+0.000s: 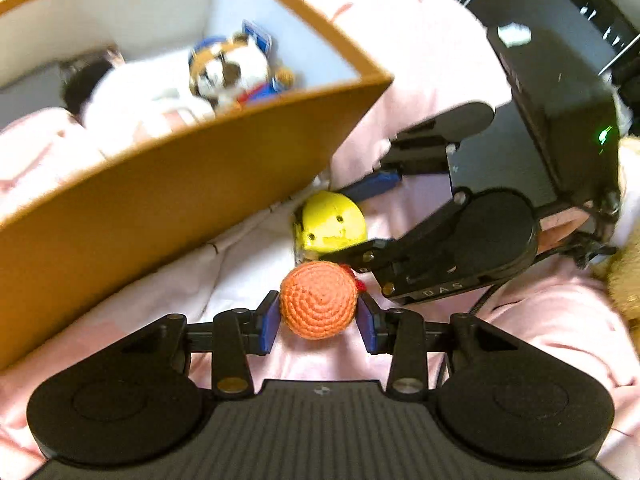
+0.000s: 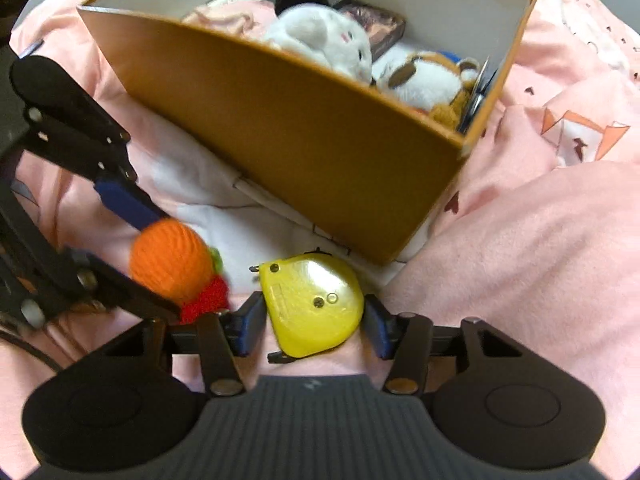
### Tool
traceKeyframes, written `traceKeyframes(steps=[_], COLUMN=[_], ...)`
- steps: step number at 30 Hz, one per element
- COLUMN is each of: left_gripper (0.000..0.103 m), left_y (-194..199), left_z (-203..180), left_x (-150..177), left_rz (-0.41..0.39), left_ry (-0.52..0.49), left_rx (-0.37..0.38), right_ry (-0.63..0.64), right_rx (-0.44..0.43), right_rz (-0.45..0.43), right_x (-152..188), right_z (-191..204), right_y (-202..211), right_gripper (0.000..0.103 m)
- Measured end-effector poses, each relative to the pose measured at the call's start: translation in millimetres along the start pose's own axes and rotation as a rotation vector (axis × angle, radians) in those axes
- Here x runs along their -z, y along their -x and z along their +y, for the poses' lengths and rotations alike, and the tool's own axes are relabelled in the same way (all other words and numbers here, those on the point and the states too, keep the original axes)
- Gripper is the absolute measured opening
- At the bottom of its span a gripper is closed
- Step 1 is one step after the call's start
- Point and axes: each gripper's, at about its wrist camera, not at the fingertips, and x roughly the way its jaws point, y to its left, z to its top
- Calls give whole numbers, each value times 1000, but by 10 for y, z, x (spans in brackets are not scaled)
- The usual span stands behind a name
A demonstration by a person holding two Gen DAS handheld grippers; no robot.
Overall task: Organize objects
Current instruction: 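Grasp the orange crochet ball with the left tool while the right tool grasps the yellow tape measure, then carry the crochet ball and tape measure over the orange box with both tools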
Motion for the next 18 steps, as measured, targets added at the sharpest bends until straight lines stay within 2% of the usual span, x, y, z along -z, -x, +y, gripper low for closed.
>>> traceKeyframes(steps=[1, 8, 13, 16, 18], left_gripper=[45, 45, 45, 45, 45], left_y=[64, 684, 1087, 1165, 1143], left_z=[120, 82, 33, 54, 183], left_x=[-79, -212, -520, -765, -920], left_rz=[-17, -151, -240, -279, -281], left_ry=[3, 4, 11, 17, 40], left_rx=[3, 16, 2, -101, -129], right_ry=[3, 90, 141, 166, 187], right_rx=[1, 12, 55, 125, 157], right_rz=[-8, -113, -192, -226, -236], right_x=[-4, -147, -370, -616, -771], right_z=[20, 215, 233, 242, 227], right_y=[78, 840, 1305, 1361, 1292], right_gripper=[54, 54, 54, 54, 54])
